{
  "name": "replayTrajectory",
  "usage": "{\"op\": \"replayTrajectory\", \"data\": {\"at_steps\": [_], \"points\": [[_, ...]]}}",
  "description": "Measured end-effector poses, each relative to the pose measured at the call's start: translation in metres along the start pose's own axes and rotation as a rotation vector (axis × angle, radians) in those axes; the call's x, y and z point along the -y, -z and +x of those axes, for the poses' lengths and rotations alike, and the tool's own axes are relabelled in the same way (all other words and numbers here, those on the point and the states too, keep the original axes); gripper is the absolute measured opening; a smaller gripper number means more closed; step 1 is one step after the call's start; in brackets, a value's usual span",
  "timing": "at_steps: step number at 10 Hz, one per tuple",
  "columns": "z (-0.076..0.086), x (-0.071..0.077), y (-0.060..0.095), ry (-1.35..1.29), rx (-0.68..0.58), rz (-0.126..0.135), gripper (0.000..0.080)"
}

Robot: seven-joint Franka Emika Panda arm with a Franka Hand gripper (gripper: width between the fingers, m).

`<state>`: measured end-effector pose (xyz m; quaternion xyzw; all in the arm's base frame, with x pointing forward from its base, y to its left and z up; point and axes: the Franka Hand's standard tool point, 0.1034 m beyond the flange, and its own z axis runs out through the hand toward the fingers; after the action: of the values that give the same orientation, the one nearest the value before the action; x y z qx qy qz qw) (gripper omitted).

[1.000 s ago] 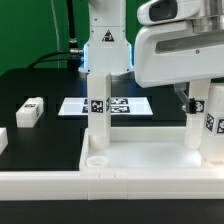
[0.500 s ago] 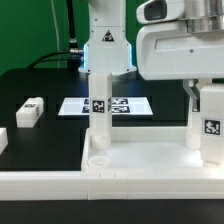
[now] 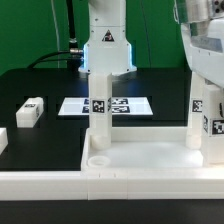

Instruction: Assemble desk

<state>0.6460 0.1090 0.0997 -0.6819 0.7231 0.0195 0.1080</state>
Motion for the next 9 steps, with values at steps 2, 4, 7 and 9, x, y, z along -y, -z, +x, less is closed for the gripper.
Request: {"op": "replayTrajectory", "data": {"at_steps": [2, 4, 7, 9], "points": [[0.0035, 0.0008, 0.0008, 0.401, -0.030, -0.011, 0.0447], [0.0074, 0.0034, 0.0025, 0.687, -0.027, -0.013, 0.0634], [0.0086, 0.0029, 0.0015, 0.871, -0.028, -0.019, 0.0645], [0.0028, 0.0043, 0.0057, 1.246, -0.061, -0.095, 0.0649]]}}
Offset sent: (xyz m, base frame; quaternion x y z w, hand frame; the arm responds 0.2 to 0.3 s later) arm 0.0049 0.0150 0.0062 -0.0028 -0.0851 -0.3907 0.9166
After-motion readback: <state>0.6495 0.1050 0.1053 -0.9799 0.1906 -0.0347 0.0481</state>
